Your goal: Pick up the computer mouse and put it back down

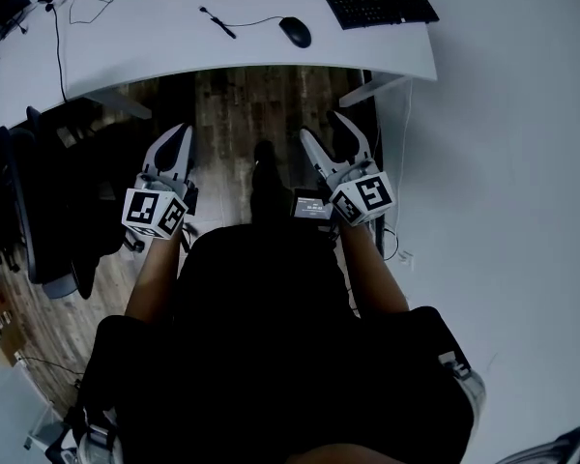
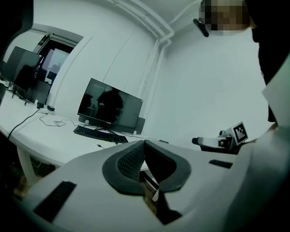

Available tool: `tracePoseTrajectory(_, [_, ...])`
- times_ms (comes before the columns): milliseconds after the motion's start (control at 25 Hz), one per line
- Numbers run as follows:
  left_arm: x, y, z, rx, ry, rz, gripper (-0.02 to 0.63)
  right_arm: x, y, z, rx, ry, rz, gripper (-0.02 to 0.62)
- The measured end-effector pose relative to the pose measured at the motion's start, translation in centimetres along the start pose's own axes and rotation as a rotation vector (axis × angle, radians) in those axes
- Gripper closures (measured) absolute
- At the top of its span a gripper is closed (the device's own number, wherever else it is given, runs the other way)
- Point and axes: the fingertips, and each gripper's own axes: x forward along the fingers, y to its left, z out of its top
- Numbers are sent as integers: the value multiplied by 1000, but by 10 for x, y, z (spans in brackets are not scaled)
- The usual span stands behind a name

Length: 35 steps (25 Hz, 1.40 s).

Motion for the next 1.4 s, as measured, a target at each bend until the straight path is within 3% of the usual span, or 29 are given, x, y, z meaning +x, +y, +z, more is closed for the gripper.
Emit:
tracePoseTrajectory(360, [105,63,13,-30,38,94,611,132,-91,-3,-12,94,102,348])
tracePoseTrajectory(600, [153,83,-1,-83,94,127,610,190,-149,-36,-59,190,56,344])
tracePoseTrajectory(800, [183,91,-23,-121,138,142,610,228,-189,-79,-54,315,29,282])
tracePoseTrajectory(1000, [198,95,-41,-128,169,168,610,254,-210,-122,-61,460,21,264])
tracePoseTrajectory(1400, [209,94,-56,-159,197,195,609,277,-229,-151,-87,595,-2,264])
